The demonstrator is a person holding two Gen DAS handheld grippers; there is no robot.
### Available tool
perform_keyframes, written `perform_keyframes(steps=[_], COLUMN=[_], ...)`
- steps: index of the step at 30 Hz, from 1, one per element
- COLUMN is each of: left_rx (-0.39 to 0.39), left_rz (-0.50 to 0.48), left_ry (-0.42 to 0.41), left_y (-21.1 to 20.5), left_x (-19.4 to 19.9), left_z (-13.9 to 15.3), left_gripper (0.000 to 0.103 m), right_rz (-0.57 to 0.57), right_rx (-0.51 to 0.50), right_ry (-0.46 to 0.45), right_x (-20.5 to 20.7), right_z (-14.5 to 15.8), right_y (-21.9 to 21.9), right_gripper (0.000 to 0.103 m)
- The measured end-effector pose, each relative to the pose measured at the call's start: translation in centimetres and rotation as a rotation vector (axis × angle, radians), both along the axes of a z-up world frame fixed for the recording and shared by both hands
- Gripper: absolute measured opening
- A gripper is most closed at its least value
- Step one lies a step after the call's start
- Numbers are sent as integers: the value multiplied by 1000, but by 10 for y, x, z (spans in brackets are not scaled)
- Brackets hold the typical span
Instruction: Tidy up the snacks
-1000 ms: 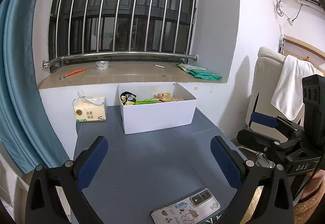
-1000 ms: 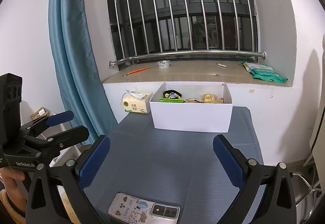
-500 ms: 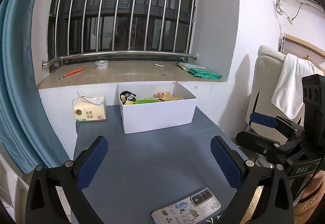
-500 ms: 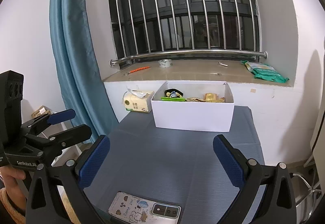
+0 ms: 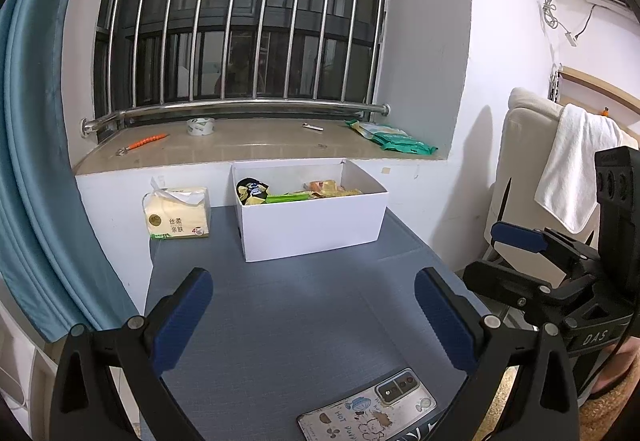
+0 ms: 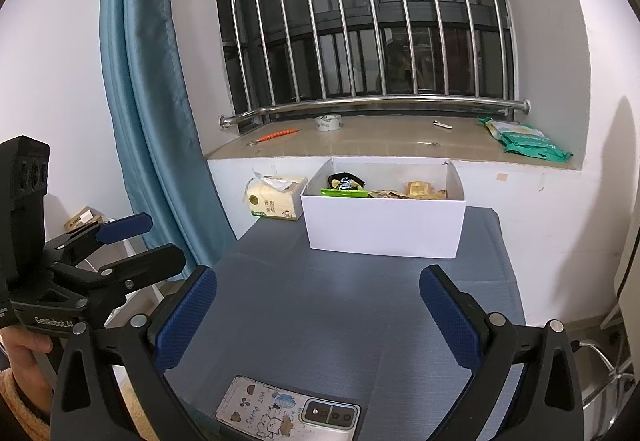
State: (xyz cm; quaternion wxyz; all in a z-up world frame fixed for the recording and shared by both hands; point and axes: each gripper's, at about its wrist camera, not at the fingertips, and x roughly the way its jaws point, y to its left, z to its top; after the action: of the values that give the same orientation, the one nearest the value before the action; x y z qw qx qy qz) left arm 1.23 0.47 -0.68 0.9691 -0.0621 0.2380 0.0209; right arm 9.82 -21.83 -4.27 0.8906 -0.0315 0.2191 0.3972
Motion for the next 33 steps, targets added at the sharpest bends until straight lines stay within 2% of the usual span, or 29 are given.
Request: perform_keyframes(steps=[33], left_rx=[4], left_rz=[-16], left_ry=[6], left_y=[0], left_x=[0], left_z=[-1], left_gripper=[103], right_rz=[6], right_rx=[0], right_ry=[-1], right_x=[-2], right_z=[-1], right_y=[1], right_gripper=[103])
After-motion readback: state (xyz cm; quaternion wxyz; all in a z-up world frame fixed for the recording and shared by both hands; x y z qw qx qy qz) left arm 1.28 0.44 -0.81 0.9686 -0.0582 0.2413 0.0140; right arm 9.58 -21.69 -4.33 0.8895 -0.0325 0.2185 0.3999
